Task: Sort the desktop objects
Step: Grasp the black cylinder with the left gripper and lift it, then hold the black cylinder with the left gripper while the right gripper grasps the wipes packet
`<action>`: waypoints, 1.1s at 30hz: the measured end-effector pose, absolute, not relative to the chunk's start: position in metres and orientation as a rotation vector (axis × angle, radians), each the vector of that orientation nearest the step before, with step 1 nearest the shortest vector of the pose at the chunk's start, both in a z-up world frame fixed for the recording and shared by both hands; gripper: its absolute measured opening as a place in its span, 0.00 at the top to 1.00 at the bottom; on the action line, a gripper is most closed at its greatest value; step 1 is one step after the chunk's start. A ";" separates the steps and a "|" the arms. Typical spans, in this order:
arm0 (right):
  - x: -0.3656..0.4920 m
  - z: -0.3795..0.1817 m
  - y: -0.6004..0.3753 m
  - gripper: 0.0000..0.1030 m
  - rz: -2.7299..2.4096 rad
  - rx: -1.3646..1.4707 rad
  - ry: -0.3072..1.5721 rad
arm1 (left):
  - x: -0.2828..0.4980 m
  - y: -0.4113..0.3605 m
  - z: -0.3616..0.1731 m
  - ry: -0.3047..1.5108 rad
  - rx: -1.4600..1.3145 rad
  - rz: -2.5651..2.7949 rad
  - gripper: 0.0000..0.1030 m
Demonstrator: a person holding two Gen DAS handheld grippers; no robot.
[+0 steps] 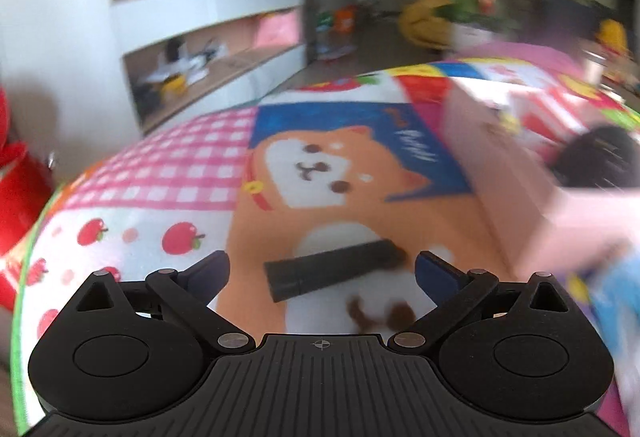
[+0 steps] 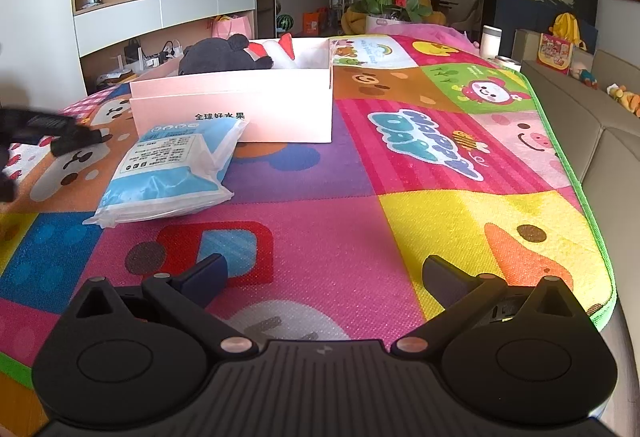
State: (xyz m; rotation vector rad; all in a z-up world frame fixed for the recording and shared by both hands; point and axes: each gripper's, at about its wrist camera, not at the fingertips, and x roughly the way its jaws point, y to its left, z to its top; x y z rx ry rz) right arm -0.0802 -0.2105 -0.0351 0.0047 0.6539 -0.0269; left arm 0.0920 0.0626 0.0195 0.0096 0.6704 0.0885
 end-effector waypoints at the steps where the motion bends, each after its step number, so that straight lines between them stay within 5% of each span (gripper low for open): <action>1: -0.080 -0.035 -0.210 0.00 -0.027 0.003 0.654 | 0.099 0.063 0.017 0.676 -0.001 0.103 0.02; 3: -0.080 -0.035 -0.210 0.00 -0.027 0.001 0.653 | 0.110 0.063 0.014 0.688 -0.009 0.097 0.03; 5: -0.080 -0.035 -0.210 0.00 -0.025 0.001 0.651 | 0.115 0.063 0.014 0.672 0.000 0.102 0.22; 14: -0.079 -0.035 -0.209 0.00 -0.022 -0.004 0.650 | 0.104 0.061 0.017 0.677 0.015 0.015 0.23; 27: -0.076 -0.034 -0.208 0.00 -0.029 -0.001 0.670 | -0.028 0.011 0.018 0.699 0.024 -0.349 0.21; 33: -0.072 -0.032 -0.208 0.00 -0.031 -0.004 0.696 | -0.031 0.011 0.013 0.700 0.027 -0.360 0.01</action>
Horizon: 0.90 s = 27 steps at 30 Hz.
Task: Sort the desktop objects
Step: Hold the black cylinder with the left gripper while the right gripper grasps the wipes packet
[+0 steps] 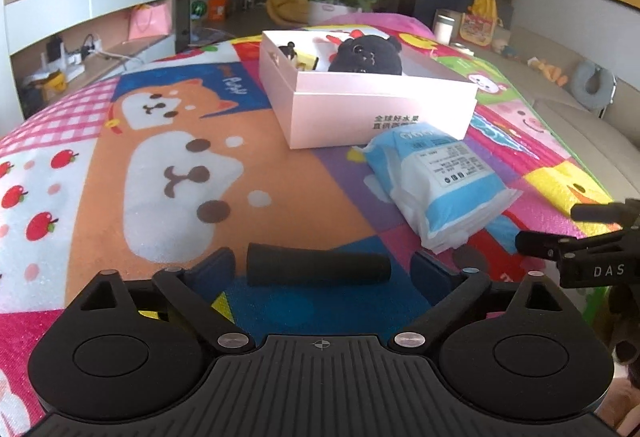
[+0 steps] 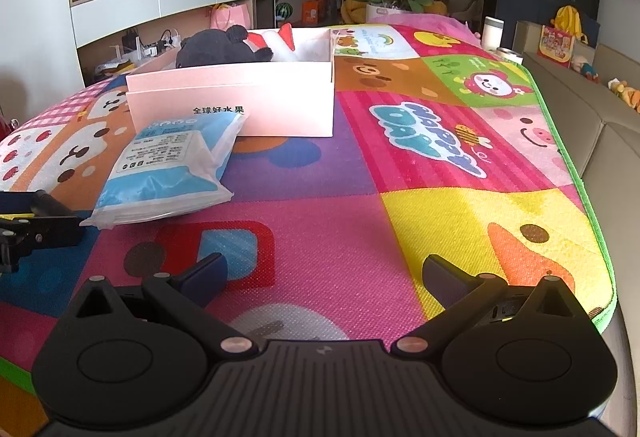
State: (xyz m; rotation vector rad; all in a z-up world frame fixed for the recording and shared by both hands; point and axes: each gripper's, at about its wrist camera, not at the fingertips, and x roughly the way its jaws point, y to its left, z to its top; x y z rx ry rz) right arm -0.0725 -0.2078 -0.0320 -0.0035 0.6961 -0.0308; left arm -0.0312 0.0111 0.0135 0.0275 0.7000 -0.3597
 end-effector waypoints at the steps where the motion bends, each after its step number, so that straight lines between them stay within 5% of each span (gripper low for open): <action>1: -0.073 -0.032 -0.208 0.00 -0.027 -0.009 0.692 | -0.033 0.010 0.013 0.700 0.033 -0.360 0.00; 18: 0.010 0.005 -0.156 0.00 0.221 0.095 0.711 | -0.042 0.002 0.009 0.694 0.104 -0.299 0.00; 23: 0.011 -0.005 -0.149 0.21 0.208 0.040 0.766 | -0.042 0.005 0.009 0.688 0.087 -0.307 0.00; 27: -0.012 -0.013 -0.166 0.23 0.080 -0.028 0.743 | -0.042 0.008 0.010 0.682 0.061 -0.314 0.00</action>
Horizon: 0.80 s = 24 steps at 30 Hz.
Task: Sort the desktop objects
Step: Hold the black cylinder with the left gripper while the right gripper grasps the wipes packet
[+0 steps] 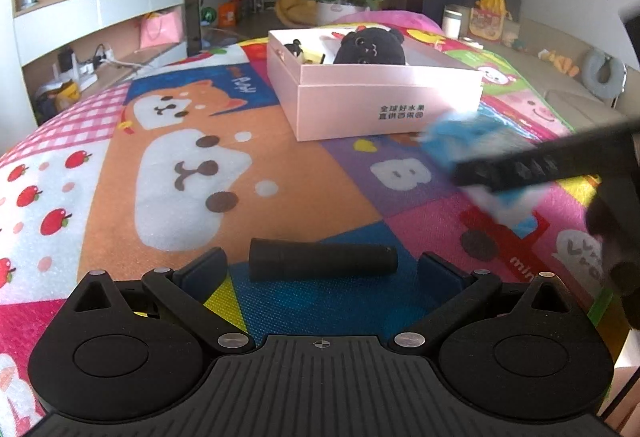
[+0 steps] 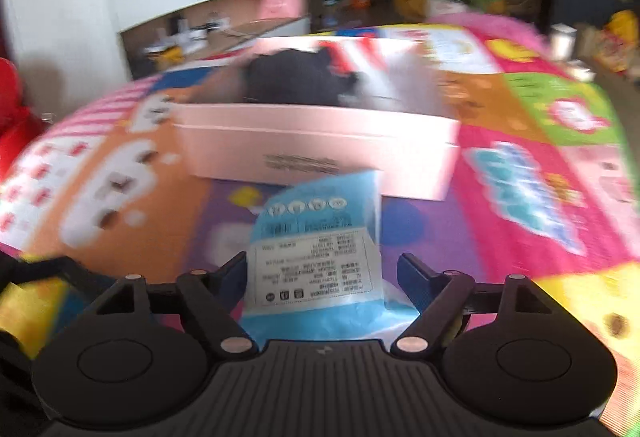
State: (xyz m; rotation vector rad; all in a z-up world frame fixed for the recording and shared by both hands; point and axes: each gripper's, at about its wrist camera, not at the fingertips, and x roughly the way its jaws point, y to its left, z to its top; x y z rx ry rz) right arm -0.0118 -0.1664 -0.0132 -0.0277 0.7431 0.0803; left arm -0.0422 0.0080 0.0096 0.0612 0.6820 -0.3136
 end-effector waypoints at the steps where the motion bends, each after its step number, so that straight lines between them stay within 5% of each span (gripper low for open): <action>1: -0.018 -0.015 -0.173 0.23 0.039 -0.039 0.732 | -0.042 0.009 0.010 0.681 0.055 -0.315 0.00; 10: -0.047 -0.028 -0.205 0.00 -0.037 0.052 0.693 | -0.042 0.007 0.010 0.677 0.063 -0.263 0.00; 14: -0.045 -0.028 -0.206 0.00 -0.031 0.065 0.692 | -0.044 0.004 0.011 0.662 0.068 -0.262 0.02; 16: -0.047 -0.027 -0.208 0.00 -0.027 0.077 0.683 | -0.045 0.001 0.011 0.657 0.078 -0.257 0.17; 18: -0.048 -0.027 -0.209 0.00 -0.026 0.086 0.675 | -0.046 -0.001 0.011 0.648 0.092 -0.257 0.22; 24: -0.051 -0.024 -0.204 0.00 -0.051 0.052 0.649 | -0.048 -0.001 0.011 0.646 0.087 -0.261 0.22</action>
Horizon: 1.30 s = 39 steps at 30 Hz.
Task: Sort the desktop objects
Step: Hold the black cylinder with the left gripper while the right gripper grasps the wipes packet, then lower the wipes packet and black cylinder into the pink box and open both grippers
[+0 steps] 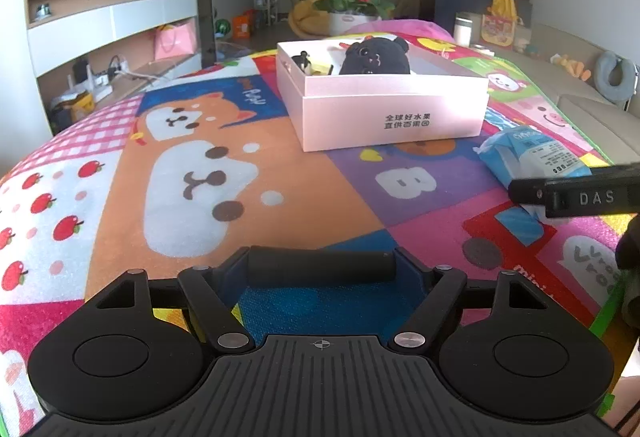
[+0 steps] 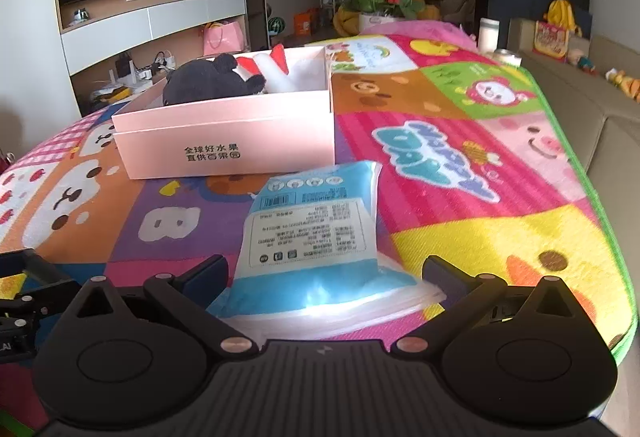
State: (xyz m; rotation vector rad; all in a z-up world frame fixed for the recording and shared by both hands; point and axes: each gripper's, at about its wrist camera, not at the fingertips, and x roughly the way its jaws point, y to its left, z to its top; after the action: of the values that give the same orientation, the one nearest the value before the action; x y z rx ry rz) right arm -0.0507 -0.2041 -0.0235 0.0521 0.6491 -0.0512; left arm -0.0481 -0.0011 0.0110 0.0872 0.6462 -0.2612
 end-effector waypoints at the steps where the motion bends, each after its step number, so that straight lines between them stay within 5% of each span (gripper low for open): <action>1: -0.051 -0.022 -0.203 0.00 -0.062 0.040 0.638 | -0.049 -0.001 0.011 0.647 0.088 -0.263 0.22; 6: -0.042 -0.016 -0.199 0.03 -0.076 -0.011 0.633 | -0.052 -0.004 0.013 0.655 0.090 -0.286 0.22; 11: -0.035 -0.014 -0.199 0.36 -0.024 -0.023 0.685 | -0.054 -0.006 0.016 0.651 0.102 -0.305 0.22; 13: -0.037 -0.011 -0.200 0.41 -0.003 -0.018 0.695 | -0.052 -0.007 0.020 0.644 0.112 -0.311 0.22; 26: -0.039 0.105 -0.235 0.43 0.083 0.082 0.486 | 0.045 -0.042 0.118 0.351 0.081 -0.429 0.22; 28: -0.033 0.121 -0.233 0.43 0.073 0.057 0.442 | 0.074 -0.048 0.131 0.312 0.043 -0.461 0.01; 29: -0.029 0.128 -0.232 0.43 0.066 0.044 0.424 | 0.087 -0.049 0.134 0.320 0.024 -0.468 0.02; 39: 0.077 0.138 -0.212 0.43 0.142 0.021 0.493 | 0.063 0.012 0.063 0.411 -0.082 -0.281 0.01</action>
State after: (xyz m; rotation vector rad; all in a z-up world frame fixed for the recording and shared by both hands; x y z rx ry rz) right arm 0.0769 -0.2118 0.1376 0.0214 0.4928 0.1422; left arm 0.0633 0.0124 0.0632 -0.0822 0.4112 -0.2808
